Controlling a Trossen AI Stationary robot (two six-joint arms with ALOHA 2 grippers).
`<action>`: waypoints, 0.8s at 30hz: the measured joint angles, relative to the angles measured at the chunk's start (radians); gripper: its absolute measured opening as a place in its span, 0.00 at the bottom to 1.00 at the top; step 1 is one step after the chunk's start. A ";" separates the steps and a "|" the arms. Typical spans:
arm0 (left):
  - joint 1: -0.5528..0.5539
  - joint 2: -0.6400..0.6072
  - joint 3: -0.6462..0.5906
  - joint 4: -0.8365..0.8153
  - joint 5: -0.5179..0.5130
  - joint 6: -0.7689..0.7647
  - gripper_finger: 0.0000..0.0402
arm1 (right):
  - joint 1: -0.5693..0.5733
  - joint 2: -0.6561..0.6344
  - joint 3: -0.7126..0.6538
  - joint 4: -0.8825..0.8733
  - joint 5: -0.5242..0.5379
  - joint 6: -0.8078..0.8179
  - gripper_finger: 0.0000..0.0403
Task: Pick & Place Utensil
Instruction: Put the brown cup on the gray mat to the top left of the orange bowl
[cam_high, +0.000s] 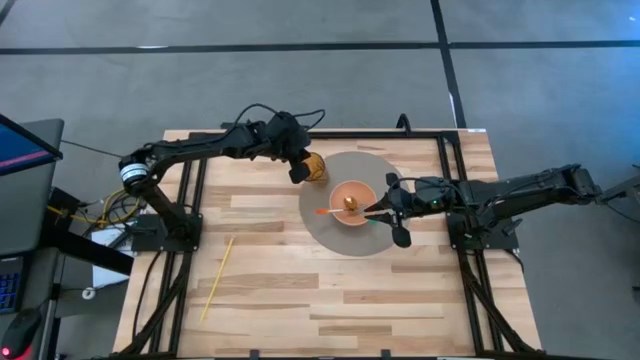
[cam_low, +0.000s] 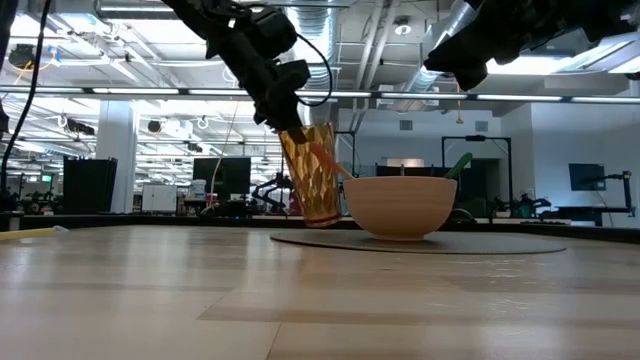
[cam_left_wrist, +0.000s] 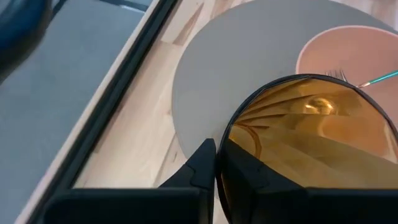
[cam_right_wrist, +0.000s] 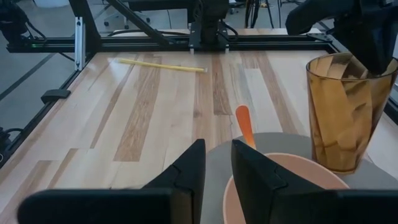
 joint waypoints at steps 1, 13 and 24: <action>0.000 0.001 0.000 -0.002 0.000 -0.013 0.05 | 0.000 0.000 0.000 0.000 0.000 0.000 0.18; 0.000 0.013 -0.021 0.008 0.008 -0.092 0.05 | 0.000 0.000 0.000 0.000 0.000 0.000 0.18; 0.001 0.013 -0.042 0.046 0.007 -0.098 0.06 | 0.000 0.000 0.000 0.000 0.000 0.000 0.18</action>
